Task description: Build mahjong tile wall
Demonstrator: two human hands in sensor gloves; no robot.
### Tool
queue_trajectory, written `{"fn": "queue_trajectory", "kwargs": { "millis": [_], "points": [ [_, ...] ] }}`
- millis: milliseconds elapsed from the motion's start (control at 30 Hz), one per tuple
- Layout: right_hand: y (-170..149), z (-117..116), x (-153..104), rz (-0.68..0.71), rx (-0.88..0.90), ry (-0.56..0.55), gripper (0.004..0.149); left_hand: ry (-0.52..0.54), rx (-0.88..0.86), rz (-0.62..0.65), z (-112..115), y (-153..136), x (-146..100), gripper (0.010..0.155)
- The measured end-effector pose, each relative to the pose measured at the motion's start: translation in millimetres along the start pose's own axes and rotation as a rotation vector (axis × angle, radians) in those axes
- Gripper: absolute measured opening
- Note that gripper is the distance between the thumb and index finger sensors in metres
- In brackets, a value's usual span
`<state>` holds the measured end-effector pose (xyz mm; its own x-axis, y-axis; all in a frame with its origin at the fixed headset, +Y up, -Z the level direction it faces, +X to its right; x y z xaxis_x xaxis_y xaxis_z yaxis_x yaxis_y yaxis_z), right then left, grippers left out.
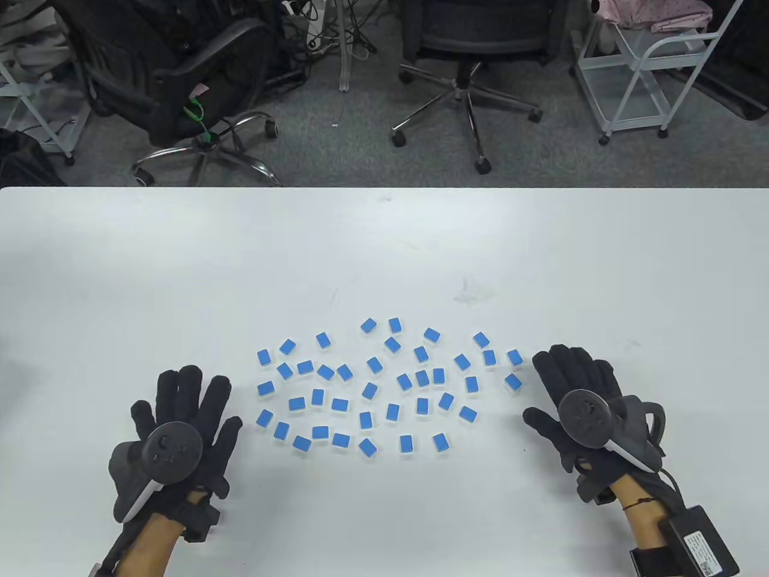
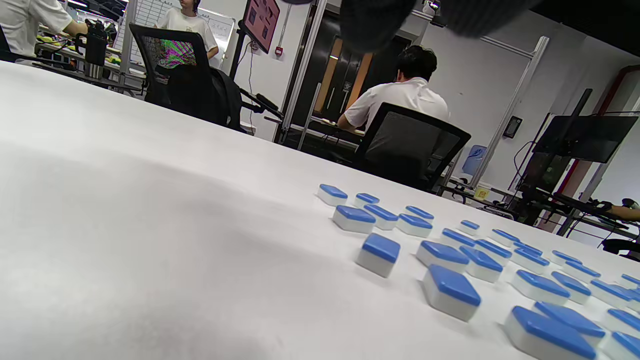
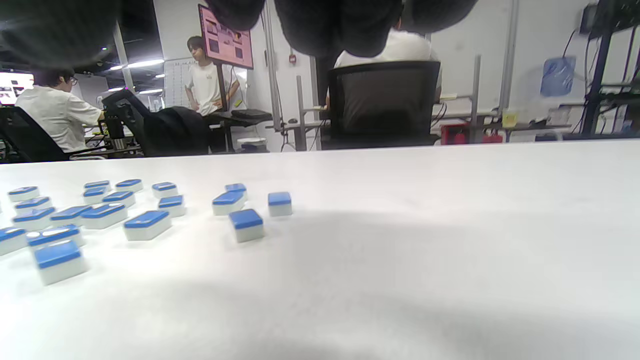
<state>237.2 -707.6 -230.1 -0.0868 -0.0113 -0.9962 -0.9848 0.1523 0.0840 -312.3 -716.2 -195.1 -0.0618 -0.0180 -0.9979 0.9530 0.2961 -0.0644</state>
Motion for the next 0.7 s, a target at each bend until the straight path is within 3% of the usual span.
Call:
{"fn": "queue_trajectory", "kwargs": {
  "millis": [233, 700],
  "points": [
    [-0.9, -8.8, 3.5, -0.011, -0.027, 0.032, 0.081, -0.016, -0.001, -0.002, 2.0, 0.7, 0.3, 0.067],
    [9.2, -11.7, 1.6, -0.008, -0.143, -0.037, 0.076, -0.023, -0.008, 0.009, 3.0, 1.4, 0.2, 0.067]
  ]
}}
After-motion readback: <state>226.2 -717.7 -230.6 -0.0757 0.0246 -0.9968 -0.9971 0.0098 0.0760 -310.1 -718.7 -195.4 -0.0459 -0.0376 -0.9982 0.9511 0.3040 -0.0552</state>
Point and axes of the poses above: the tracker on the back of each hand, its own y axis roughly to the thumb side, its own x axis roughly from the wrist to the fingertips, z = x × y, the point moved 3 cm from there along x, roughly from the wrist to the fingertips, and after that the axes turned 4 degrees about -z, right-handed, at the moved point
